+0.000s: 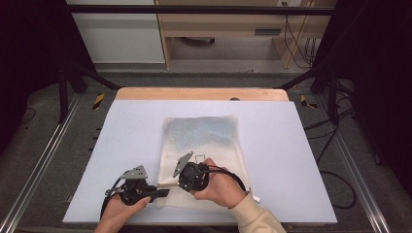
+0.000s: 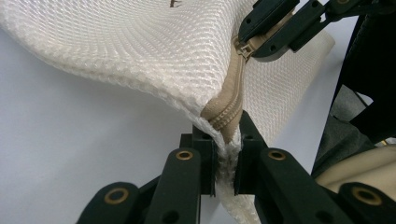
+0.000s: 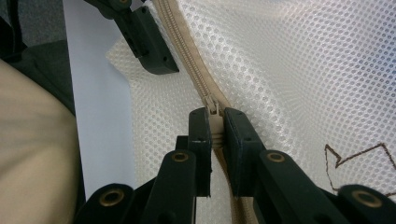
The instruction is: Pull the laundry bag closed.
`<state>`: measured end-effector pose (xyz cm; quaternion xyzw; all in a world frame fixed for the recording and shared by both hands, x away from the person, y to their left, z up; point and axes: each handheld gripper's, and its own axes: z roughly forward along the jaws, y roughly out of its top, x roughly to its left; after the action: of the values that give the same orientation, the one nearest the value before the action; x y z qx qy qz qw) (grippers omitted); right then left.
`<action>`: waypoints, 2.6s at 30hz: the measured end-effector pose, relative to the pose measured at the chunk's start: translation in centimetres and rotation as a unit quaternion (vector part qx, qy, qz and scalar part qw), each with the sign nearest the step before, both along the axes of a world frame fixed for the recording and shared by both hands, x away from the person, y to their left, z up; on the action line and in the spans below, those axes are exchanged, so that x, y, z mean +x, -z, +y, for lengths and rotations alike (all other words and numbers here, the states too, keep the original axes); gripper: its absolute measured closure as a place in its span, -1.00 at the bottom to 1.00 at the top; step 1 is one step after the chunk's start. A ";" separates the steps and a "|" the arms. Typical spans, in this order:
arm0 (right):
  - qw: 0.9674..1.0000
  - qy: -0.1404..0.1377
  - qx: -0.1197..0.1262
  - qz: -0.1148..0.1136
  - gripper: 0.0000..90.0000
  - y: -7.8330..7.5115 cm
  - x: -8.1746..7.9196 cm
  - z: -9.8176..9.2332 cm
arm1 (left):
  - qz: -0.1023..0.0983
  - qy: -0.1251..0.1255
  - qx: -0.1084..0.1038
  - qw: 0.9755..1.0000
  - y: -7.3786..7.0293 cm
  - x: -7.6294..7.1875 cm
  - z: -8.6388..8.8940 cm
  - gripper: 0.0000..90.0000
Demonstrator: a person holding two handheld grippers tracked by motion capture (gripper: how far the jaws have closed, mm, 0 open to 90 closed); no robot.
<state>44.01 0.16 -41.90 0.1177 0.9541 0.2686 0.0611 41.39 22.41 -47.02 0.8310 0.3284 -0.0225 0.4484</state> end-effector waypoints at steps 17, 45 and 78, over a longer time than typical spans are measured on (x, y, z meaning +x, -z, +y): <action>1.000 0.008 0.019 -0.012 0.82 -0.2 -0.3 -1.6 | -0.008 -0.003 0.000 1.000 -0.2 -0.2 -0.1 0.82; 0.999 0.033 0.039 -0.003 0.82 1.0 -0.5 -3.7 | -0.011 -0.005 0.008 1.000 -0.3 -0.2 -0.1 0.81; 0.997 0.056 0.049 -0.008 0.82 1.0 -1.7 -5.7 | -0.017 -0.008 0.030 0.999 -0.2 -0.3 -0.2 0.80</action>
<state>42.34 -5.52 -42.88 0.1720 0.9310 0.3124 0.0784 41.06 22.17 -46.84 0.8416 0.3280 0.0049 0.4290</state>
